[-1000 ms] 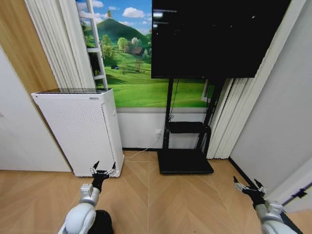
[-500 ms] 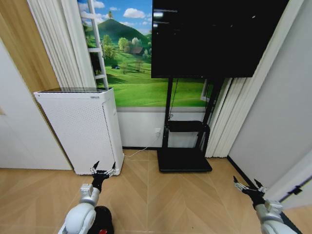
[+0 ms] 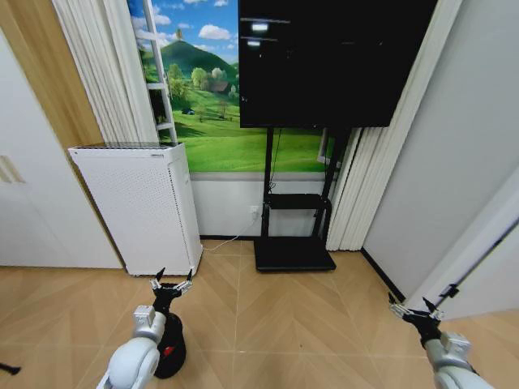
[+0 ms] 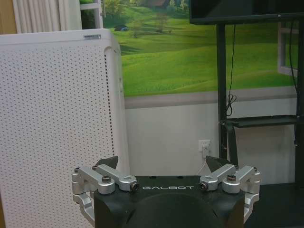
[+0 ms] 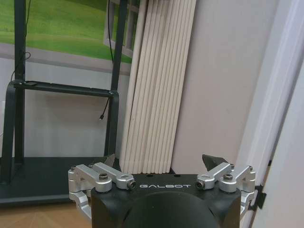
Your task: Pick up the trash bin and place the garbage on the floor into it.
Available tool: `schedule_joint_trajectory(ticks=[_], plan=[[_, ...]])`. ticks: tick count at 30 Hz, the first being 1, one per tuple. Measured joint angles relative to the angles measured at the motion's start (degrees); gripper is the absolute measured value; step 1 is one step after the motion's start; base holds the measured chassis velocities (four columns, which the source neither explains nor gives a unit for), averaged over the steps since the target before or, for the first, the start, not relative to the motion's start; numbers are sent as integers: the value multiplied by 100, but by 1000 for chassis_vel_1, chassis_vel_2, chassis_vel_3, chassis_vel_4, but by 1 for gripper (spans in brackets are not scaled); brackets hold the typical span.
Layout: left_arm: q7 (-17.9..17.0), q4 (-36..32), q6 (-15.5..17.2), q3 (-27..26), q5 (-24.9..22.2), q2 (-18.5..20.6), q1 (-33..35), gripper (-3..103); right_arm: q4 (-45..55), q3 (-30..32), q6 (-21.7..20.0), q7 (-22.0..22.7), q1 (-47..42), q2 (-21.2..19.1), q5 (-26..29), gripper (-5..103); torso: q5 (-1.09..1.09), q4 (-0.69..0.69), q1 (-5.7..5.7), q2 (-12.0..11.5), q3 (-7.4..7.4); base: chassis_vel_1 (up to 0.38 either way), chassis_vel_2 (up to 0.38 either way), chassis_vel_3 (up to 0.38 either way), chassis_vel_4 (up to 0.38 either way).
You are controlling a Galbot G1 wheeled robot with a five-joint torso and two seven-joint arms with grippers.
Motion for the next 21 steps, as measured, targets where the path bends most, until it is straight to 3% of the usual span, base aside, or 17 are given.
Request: schedule_joint_trajectory(ticks=[4, 5, 8, 11, 15, 16, 19, 20, 21], plan=[[-3, -1, 0, -1, 0, 1, 0, 100, 0, 0, 0, 0, 0, 1, 0, 100, 3, -1, -1, 0, 0, 380, -351, -376, 353], [-1, 0, 0, 0, 0, -1, 1, 100, 0, 2, 0, 2, 2, -2, 0, 100, -9, -1, 0, 0, 0, 344, -357, -376, 371], [-2, -1, 0, 0, 0, 0, 0, 100, 0, 1, 0, 1, 0, -1, 0, 100, 5, -3, -1, 1, -1, 378, -326, -382, 347], [-2, 0, 0, 0, 0, 0, 0, 100, 0, 1, 0, 1, 1, -1, 0, 100, -7, -1, -1, 1, 0, 369, -384, -365, 356], [-2, 0, 0, -1, 0, 1, 0, 100, -1, 0, 0, 0, 0, 0, 0, 100, 6, -1, -1, 1, -1, 346, -352, -356, 349], [0, 0, 0, 0, 0, 0, 1, 100, 0, 2, 0, 1, 2, -2, 0, 100, -8, 1, 0, 0, 0, 348, -379, -352, 354], [-3, -1, -1, -2, 0, 1, 0, 100, -2, 0, -1, 0, 0, 0, 0, 100, 10, -1, 0, 0, 0, 350, -351, -351, 353], [0, -1, 0, 0, 0, -1, 1, 100, -1, 3, 0, 2, 1, -3, 0, 100, -11, -1, 0, 0, 0, 328, -348, -337, 363], [0, -1, 0, 0, 0, -1, 1, 100, -1, 3, 0, 2, 1, -3, 0, 100, -11, -1, 0, 0, 0, 328, -348, -337, 363]])
